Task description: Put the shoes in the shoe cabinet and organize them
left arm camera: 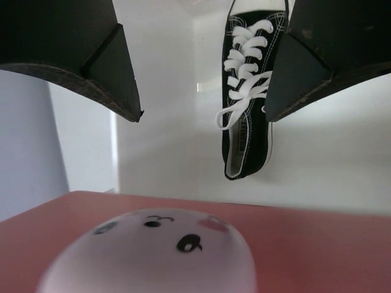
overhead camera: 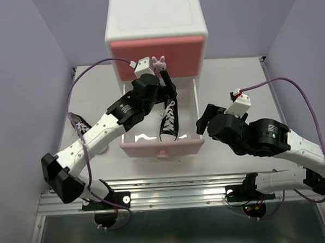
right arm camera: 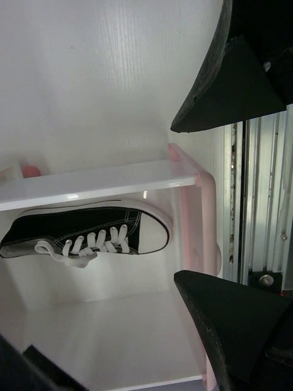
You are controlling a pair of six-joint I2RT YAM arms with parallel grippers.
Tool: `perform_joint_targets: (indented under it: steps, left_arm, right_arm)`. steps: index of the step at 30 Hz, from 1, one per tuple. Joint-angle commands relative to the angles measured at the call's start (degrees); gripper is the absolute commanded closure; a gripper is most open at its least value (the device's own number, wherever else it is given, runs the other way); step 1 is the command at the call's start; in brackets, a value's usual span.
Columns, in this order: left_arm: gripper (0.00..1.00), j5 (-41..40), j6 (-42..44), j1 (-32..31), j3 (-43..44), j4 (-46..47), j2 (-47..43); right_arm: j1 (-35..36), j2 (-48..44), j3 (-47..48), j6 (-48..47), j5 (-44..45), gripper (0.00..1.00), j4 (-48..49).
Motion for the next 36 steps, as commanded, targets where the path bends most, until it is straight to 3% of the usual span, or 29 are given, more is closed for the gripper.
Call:
perform_joint_targets:
  steps: [1,8,12,13,16,17,20,25,30,36]
  left_arm:
    - [0.02,-0.8,1.4,0.2,3.4,-2.4,-11.6]
    - [0.01,-13.6,-7.2,1.8,1.5,-19.3,-23.0]
    - [0.01,-12.3,-11.6,8.4,5.7,-29.7,-18.5]
    - [0.01,-11.5,-12.0,12.8,6.4,-30.6,-17.8]
    - [0.01,-8.7,-11.5,20.3,5.0,-26.9,-17.8]
    - [0.01,-7.0,-10.3,26.1,4.0,-25.4,-18.0]
    - [0.01,-0.9,-10.6,35.5,1.9,-25.1,-15.2]
    - [0.01,-2.2,-8.1,43.5,-1.7,-30.0,-9.3]
    - [0.01,2.1,-3.3,51.8,-10.5,-22.6,-7.5]
    - [0.01,0.6,-2.2,55.3,-17.0,-19.0,-4.4]
  right_arm:
    - [-0.3,-1.8,-1.4,0.7,2.3,0.00,0.0]
    - [-0.3,-1.5,-3.2,0.2,1.0,0.00,0.3]
    - [-0.3,-1.0,-3.7,-0.6,-0.5,0.00,1.0]
    - [-0.3,-0.8,-3.7,-0.6,-0.6,0.00,1.2]
    - [-0.3,-0.6,-3.5,-0.6,-0.8,0.00,1.4]
    - [-0.3,-0.5,-3.5,-0.6,-0.8,0.00,1.4]
    - [-0.3,-0.3,-3.2,-0.6,-0.8,0.00,1.4]
    - [-0.3,0.0,-3.4,-0.2,-1.1,0.00,1.3]
    - [-0.3,0.3,-3.6,-0.1,-1.5,0.00,1.3]
    - [-0.3,0.2,-3.7,-0.3,-1.7,0.00,1.3]
